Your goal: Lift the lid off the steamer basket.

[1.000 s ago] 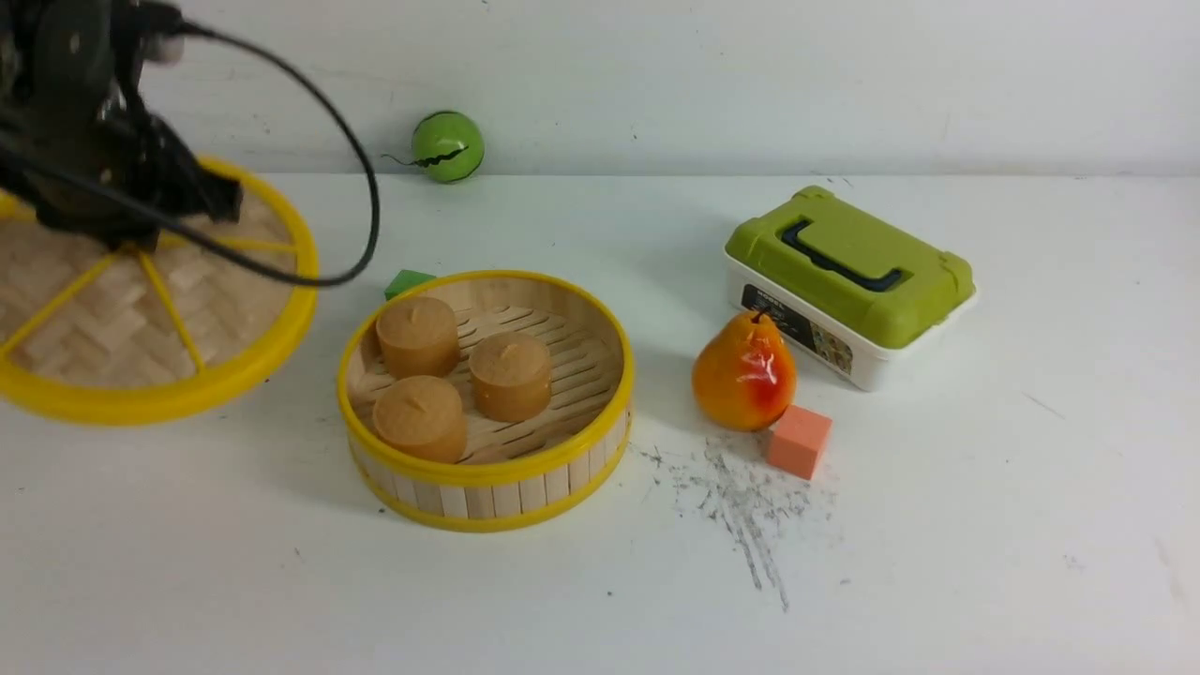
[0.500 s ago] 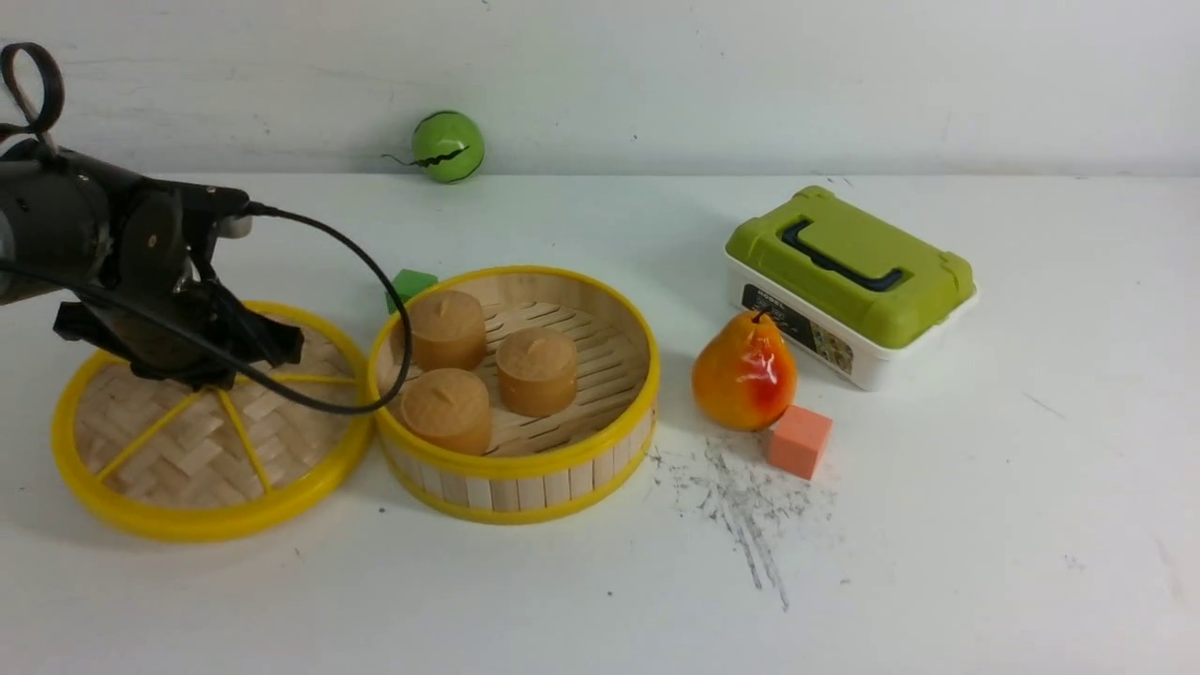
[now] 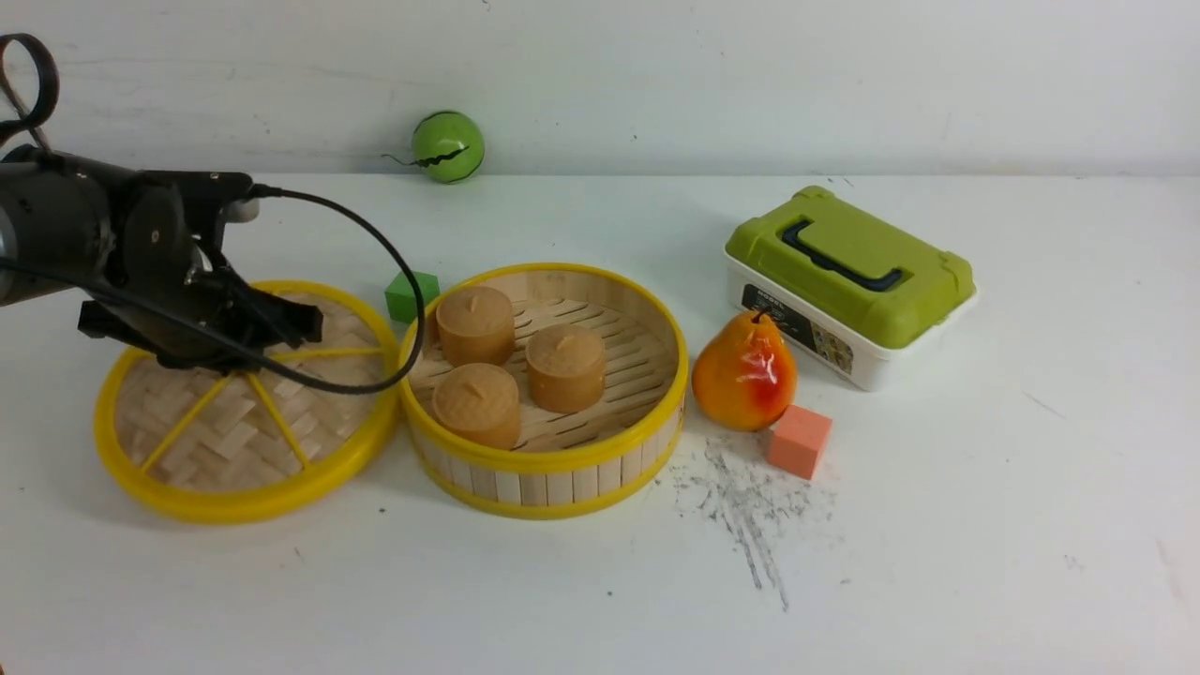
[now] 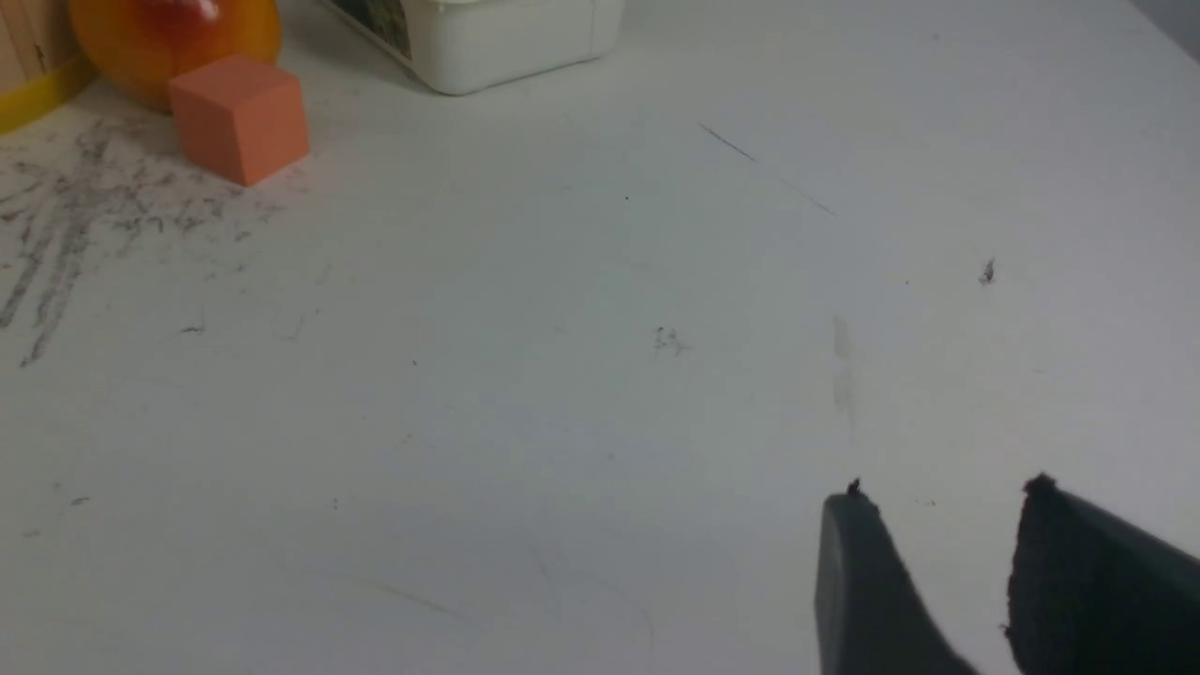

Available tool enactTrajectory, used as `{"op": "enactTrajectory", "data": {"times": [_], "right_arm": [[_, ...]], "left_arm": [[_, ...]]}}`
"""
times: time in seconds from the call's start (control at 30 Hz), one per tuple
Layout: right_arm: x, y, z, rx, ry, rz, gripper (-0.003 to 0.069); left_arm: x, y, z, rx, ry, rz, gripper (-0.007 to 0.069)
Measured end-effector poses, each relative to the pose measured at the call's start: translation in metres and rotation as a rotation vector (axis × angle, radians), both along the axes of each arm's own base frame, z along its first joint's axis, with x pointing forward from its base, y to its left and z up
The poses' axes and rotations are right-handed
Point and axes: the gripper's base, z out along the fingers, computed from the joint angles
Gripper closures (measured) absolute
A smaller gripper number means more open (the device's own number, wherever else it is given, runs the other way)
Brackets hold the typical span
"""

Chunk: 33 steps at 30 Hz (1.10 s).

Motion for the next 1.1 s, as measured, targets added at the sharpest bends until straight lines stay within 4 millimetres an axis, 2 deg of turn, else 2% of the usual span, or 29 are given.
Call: {"op": "enactTrajectory", "data": {"times": [0.07, 0.23, 0.4, 0.47, 0.5, 0.53, 0.57, 0.6, 0.7, 0.77, 0.8, 0.83, 0.87, 0.9, 0.93, 0.97, 1.0, 1.03, 1.1], "right_arm": [[0.0, 0.0, 0.0, 0.0, 0.0, 0.0, 0.0419], [0.0, 0.0, 0.0, 0.0, 0.0, 0.0, 0.0419], [0.0, 0.0, 0.0, 0.0, 0.0, 0.0, 0.0419], [0.0, 0.0, 0.0, 0.0, 0.0, 0.0, 0.0419], [0.0, 0.0, 0.0, 0.0, 0.0, 0.0, 0.0419], [0.0, 0.0, 0.0, 0.0, 0.0, 0.0, 0.0419], [0.0, 0.0, 0.0, 0.0, 0.0, 0.0, 0.0419], [0.0, 0.0, 0.0, 0.0, 0.0, 0.0, 0.0419], [0.0, 0.0, 0.0, 0.0, 0.0, 0.0, 0.0419], [0.0, 0.0, 0.0, 0.0, 0.0, 0.0, 0.0419], [0.0, 0.0, 0.0, 0.0, 0.0, 0.0, 0.0419], [0.0, 0.0, 0.0, 0.0, 0.0, 0.0, 0.0419], [0.0, 0.0, 0.0, 0.0, 0.0, 0.0, 0.0419], [0.0, 0.0, 0.0, 0.0, 0.0, 0.0, 0.0419], [0.0, 0.0, 0.0, 0.0, 0.0, 0.0, 0.0419], [0.0, 0.0, 0.0, 0.0, 0.0, 0.0, 0.0419], [0.0, 0.0, 0.0, 0.0, 0.0, 0.0, 0.0419], [0.0, 0.0, 0.0, 0.0, 0.0, 0.0, 0.0419], [0.0, 0.0, 0.0, 0.0, 0.0, 0.0, 0.0419]], "left_arm": [[0.0, 0.0, 0.0, 0.002, 0.0, -0.001, 0.0476], [-0.003, 0.0, -0.002, -0.005, 0.034, 0.016, 0.0356], [-0.008, 0.002, 0.006, -0.017, 0.078, 0.052, 0.0348], [-0.015, 0.001, 0.031, -0.039, 0.022, 0.063, 0.0405], [-0.017, 0.001, 0.036, -0.043, 0.008, 0.064, 0.0417], [-0.025, 0.001, 0.062, -0.069, -0.066, 0.067, 0.0471], [-0.026, 0.001, 0.065, -0.07, -0.077, 0.067, 0.0479], [-0.037, 0.001, 0.09, -0.094, -0.152, 0.067, 0.0532], [-0.068, 0.001, 0.145, -0.158, -0.325, 0.066, 0.0631], [-0.093, 0.0, 0.178, -0.199, -0.45, 0.05, 0.0637], [-0.099, 0.0, 0.184, -0.205, -0.475, 0.043, 0.0637], [-0.116, 0.0, 0.198, -0.228, -0.54, 0.031, 0.0637], [-0.127, -0.001, 0.206, -0.243, -0.583, 0.019, 0.0637], [-0.151, -0.001, 0.214, -0.263, -0.636, 0.001, 0.0637], [-0.159, -0.001, 0.216, -0.265, -0.659, -0.01, 0.0637], [-0.178, -0.001, 0.215, -0.277, -0.683, -0.027, 0.0637], [-0.178, -0.001, 0.215, -0.271, -0.685, -0.031, 0.0637], [-0.2, -0.001, 0.211, -0.262, -0.703, -0.058, 0.0637], [-0.222, -0.001, 0.195, -0.237, -0.691, -0.1, 0.0637]]}}
